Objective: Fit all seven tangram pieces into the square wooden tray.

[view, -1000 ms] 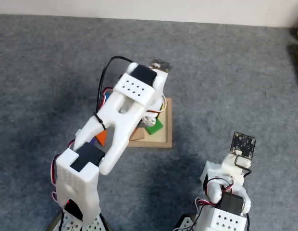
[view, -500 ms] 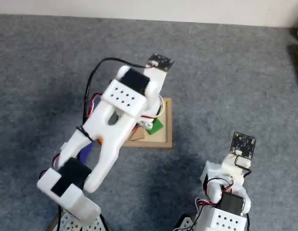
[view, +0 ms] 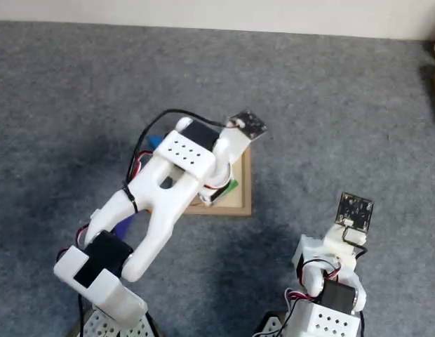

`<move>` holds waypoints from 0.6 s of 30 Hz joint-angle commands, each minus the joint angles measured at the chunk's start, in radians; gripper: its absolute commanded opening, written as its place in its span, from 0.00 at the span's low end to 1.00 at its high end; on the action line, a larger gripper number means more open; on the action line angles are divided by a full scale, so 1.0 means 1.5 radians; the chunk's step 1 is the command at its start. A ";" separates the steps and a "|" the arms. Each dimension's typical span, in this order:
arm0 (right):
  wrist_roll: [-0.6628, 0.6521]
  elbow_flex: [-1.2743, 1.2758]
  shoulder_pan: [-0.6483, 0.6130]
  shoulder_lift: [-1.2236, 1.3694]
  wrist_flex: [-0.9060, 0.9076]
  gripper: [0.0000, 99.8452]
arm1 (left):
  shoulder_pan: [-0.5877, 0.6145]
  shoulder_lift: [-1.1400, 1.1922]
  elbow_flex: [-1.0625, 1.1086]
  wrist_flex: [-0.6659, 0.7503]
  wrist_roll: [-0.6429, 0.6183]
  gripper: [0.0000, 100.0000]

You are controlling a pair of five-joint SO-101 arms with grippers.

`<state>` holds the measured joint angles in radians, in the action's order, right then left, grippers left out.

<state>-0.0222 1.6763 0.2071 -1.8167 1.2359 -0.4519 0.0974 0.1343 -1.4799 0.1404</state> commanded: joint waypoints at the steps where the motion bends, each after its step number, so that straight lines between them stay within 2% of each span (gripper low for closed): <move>1: -0.008 0.077 0.010 -0.005 -0.011 0.01 | -0.011 -0.032 0.013 0.031 0.005 0.14; 10: -0.008 0.077 0.010 -0.005 -0.011 0.01 | -0.005 -0.028 0.100 0.167 -0.006 0.13; 12: -0.008 0.077 0.010 -0.005 -0.011 0.01 | -0.005 -0.001 0.094 0.174 -0.039 0.13; 18: -0.008 0.077 0.010 -0.005 -0.011 0.01 | 0.007 0.121 0.005 0.154 -0.060 0.13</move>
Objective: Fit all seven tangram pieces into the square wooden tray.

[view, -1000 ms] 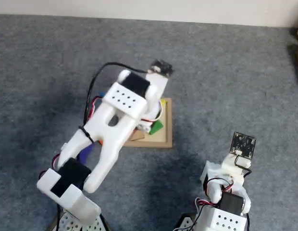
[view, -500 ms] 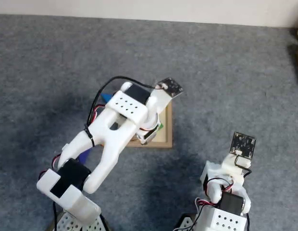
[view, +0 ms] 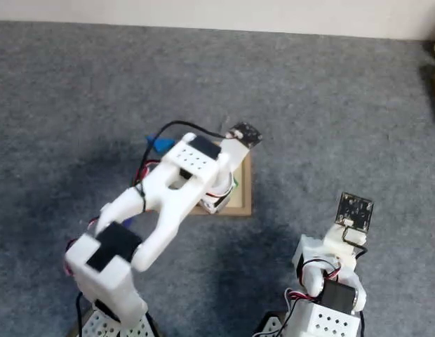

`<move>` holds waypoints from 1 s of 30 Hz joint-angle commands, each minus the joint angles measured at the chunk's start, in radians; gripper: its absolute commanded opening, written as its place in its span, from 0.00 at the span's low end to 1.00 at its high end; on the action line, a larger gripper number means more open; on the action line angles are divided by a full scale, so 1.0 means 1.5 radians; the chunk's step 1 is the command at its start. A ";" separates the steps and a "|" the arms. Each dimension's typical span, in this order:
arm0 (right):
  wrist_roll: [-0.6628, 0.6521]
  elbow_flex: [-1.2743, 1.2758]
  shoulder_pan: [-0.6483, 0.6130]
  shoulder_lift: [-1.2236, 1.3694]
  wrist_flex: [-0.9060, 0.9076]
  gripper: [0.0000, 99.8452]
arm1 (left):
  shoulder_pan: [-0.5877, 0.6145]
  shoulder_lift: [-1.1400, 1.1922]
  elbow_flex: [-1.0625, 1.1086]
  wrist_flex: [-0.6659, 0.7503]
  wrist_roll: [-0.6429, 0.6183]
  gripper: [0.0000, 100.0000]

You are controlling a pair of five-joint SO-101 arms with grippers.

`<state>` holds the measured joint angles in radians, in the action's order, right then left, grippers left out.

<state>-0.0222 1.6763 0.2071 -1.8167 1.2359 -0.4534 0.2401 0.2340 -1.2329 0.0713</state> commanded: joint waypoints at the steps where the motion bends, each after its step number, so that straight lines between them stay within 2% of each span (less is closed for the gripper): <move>1: -0.008 0.077 0.010 -0.005 -0.011 0.01 | 0.015 0.039 -0.080 -0.020 -0.013 0.13; 6: -0.008 0.077 0.010 -0.005 -0.011 0.01 | 0.044 0.088 -0.129 -0.043 -0.013 0.13; 18: -0.008 0.077 0.011 -0.005 -0.011 0.01 | 0.088 0.110 -0.132 -0.039 -0.012 0.13; 30: -0.008 0.077 0.029 -0.007 -0.011 0.01 | 0.090 0.118 -0.135 -0.043 -0.011 0.13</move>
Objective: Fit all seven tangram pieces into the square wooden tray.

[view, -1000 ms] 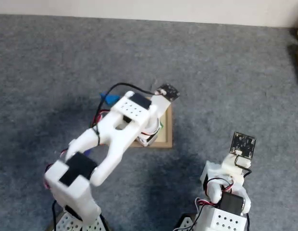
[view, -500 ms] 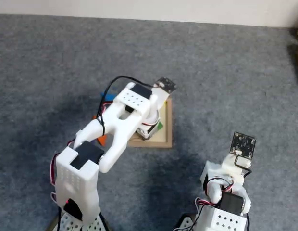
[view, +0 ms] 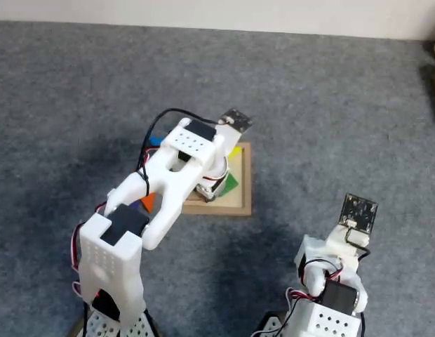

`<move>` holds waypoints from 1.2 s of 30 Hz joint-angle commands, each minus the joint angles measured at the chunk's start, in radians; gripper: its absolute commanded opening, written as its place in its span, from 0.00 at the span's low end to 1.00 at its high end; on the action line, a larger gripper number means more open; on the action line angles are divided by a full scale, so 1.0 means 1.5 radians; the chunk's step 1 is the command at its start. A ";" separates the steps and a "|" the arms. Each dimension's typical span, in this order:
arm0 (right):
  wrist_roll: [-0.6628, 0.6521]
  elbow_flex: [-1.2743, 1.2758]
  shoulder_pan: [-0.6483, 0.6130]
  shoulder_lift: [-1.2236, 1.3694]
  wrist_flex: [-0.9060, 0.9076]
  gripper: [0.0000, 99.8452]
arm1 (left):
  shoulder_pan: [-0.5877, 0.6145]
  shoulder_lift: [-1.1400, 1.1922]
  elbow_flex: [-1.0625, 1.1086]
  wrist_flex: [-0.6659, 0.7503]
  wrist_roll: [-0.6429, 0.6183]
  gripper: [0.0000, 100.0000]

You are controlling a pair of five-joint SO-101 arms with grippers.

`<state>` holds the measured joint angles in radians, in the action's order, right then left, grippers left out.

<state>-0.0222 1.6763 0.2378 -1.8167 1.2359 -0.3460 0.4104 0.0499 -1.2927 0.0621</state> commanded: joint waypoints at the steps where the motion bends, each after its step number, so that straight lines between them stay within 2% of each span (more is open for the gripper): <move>1: -0.008 0.077 0.009 -0.007 -0.011 0.01 | 0.018 0.001 -0.013 -0.003 -0.004 0.13; 10: -0.008 0.077 0.009 -0.007 -0.011 0.01 | 0.030 -0.046 -0.111 -0.097 0.035 0.13; 20: -0.008 0.077 0.009 -0.007 -0.011 0.01 | 0.095 -0.046 -0.162 -0.099 0.078 0.13; 30: -0.008 0.077 0.010 -0.007 -0.011 0.01 | 0.087 -0.054 -0.168 -0.104 0.093 0.13; 36: -0.008 0.077 0.010 -0.007 -0.011 0.01 | 0.037 -0.076 -0.242 -0.204 0.092 0.13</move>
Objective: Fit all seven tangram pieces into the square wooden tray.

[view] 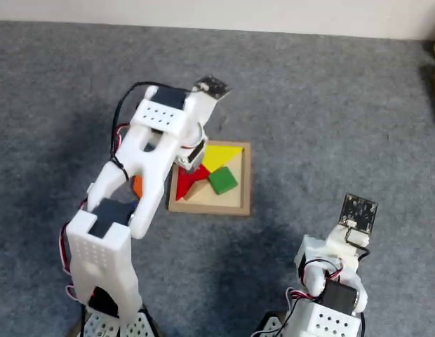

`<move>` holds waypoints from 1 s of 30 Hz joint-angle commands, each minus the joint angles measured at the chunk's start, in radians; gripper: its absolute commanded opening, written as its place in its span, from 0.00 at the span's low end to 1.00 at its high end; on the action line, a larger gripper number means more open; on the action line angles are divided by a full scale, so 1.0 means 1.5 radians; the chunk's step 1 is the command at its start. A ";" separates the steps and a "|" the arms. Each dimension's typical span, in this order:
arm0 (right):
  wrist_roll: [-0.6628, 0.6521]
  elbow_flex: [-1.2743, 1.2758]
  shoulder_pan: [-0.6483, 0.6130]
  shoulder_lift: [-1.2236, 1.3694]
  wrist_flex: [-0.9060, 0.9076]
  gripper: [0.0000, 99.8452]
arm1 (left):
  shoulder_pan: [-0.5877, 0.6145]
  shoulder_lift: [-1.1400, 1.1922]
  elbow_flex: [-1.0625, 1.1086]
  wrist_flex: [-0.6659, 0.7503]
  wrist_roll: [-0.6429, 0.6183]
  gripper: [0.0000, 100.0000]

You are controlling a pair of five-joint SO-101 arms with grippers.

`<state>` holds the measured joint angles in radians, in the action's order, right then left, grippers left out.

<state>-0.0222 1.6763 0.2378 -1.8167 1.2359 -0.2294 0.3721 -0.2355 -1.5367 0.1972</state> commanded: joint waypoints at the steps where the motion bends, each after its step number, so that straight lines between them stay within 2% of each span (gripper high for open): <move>1: -0.008 0.077 0.010 -0.007 -0.011 0.01 | -0.053 -0.053 -0.055 -0.052 0.001 0.13; 5: -0.008 0.077 0.010 -0.007 -0.011 0.01 | -0.088 -0.048 -0.053 -0.065 -0.012 0.13; 10: -0.008 0.077 0.010 -0.007 -0.011 0.01 | -0.086 -0.048 0.002 -0.038 -0.021 0.13; 17: -0.008 0.077 0.010 -0.007 -0.011 0.01 | -0.028 -0.048 0.103 0.065 -0.019 0.13; 19: -0.008 0.077 0.010 -0.007 -0.011 0.01 | -0.008 -0.048 0.111 0.081 0.003 0.13; 24: -0.008 0.077 0.010 -0.007 -0.011 0.01 | 0.030 -0.048 0.111 0.095 0.015 0.13; 30: -0.008 0.077 0.010 -0.007 -0.011 0.01 | 0.030 -0.056 0.104 0.094 0.015 0.13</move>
<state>-0.0222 1.6763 0.2378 -1.8167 1.2359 -0.1926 0.3521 -0.0621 -1.3970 0.2094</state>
